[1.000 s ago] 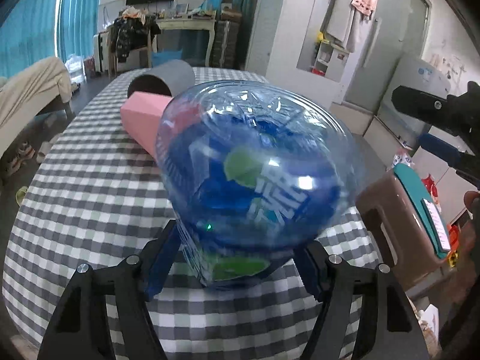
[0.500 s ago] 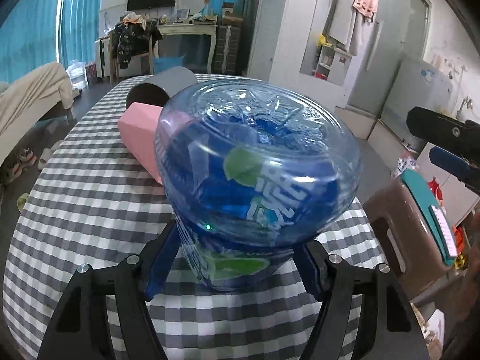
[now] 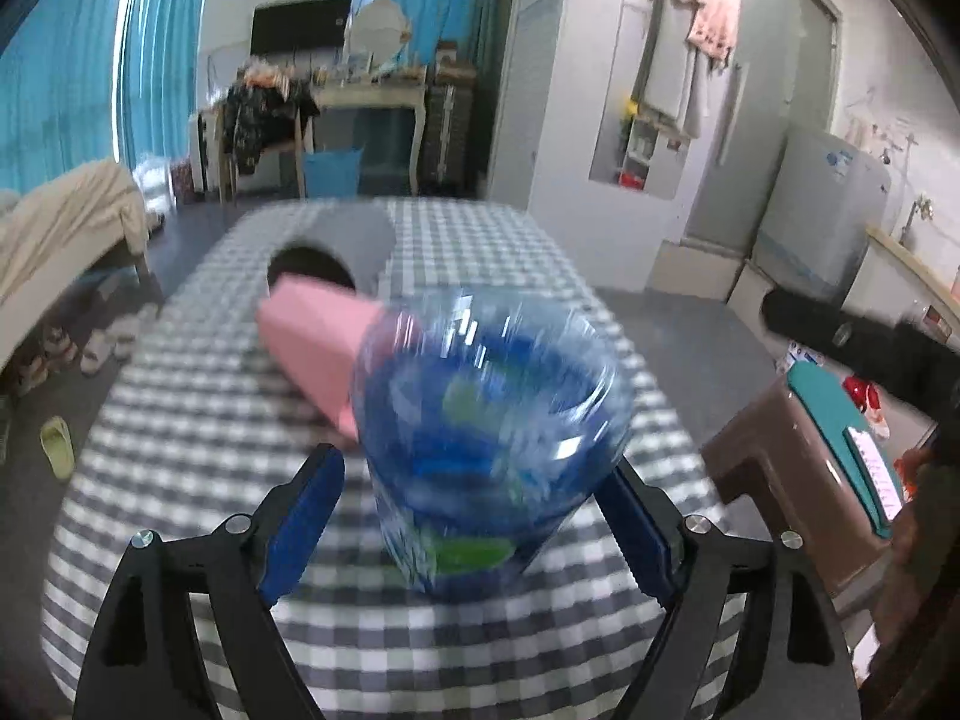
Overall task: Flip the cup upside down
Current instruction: 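Rotate the held blue bottle with the left tool until its cap points up, then lower the bottle upright onto the cloth and open the left tool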
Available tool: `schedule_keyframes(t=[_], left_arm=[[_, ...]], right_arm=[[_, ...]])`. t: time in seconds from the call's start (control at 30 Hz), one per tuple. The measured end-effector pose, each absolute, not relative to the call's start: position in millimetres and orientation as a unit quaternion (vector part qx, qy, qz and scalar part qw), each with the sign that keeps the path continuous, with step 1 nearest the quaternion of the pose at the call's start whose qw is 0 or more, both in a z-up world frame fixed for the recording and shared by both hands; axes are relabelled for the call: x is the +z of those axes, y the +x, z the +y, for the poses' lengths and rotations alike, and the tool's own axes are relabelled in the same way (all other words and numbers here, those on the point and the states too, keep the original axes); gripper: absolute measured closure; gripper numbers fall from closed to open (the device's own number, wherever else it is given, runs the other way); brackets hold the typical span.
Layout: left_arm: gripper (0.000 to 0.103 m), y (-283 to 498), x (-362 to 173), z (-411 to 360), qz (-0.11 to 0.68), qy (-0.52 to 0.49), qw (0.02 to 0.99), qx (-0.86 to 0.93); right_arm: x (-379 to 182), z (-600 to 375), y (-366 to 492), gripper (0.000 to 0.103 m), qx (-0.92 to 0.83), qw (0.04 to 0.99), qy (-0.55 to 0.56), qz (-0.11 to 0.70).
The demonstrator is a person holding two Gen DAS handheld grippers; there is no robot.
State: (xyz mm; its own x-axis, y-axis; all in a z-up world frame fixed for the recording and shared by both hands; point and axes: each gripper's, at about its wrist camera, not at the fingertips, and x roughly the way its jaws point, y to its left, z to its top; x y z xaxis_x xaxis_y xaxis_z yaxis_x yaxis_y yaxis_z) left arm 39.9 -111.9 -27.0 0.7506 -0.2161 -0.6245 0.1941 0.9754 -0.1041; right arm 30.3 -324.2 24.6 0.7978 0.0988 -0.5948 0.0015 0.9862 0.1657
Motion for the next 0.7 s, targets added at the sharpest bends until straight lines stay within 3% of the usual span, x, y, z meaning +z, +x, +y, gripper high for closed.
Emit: schedule_keyframes(t=[0.37,0.7], left_arm=[[0.016,18,37,-91,0.202,-0.007,0.975,-0.093],[0.015,-6,24,-46,0.152,-0.016,0.984,-0.092]], right_arm=[[44,-335,6,0.005,0.027,0.966,0.099,0.237],[40,-290,-37,0.005,0.056,0.980,0.019,0.192]])
